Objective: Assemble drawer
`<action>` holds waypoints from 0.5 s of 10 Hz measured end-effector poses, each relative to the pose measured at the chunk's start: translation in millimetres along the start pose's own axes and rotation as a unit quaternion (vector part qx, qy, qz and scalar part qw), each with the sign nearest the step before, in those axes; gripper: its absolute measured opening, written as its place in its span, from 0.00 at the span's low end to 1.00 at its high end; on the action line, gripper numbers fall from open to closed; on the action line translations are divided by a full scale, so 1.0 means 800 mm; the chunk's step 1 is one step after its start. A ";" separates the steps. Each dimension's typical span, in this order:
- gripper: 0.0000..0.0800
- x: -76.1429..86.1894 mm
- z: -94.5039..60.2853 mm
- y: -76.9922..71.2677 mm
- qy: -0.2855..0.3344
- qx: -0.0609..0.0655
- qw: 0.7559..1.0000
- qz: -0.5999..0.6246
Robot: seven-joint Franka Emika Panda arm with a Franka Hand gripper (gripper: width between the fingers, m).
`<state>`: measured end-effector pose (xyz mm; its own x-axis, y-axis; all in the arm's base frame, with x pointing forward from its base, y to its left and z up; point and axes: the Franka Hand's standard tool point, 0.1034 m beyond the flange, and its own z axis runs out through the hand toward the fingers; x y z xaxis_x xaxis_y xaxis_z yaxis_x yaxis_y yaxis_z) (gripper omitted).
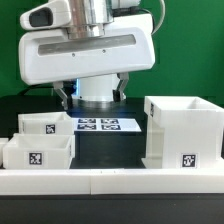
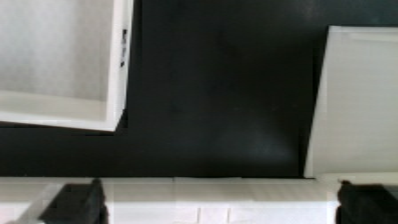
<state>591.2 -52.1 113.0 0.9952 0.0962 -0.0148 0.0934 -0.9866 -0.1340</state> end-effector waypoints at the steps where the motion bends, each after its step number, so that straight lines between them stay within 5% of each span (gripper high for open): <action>1: 0.81 0.000 0.000 0.000 0.000 0.000 1.000 0.000; 5: 0.81 -0.027 0.031 0.029 0.010 -0.031 0.999 0.001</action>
Offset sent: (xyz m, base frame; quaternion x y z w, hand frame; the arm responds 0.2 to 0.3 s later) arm -0.0307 -0.0438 -0.0314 -0.1163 0.0014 -0.0038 0.9932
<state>571.5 -74.0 85.2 0.9957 0.0920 0.0042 0.0921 -0.9932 -0.0714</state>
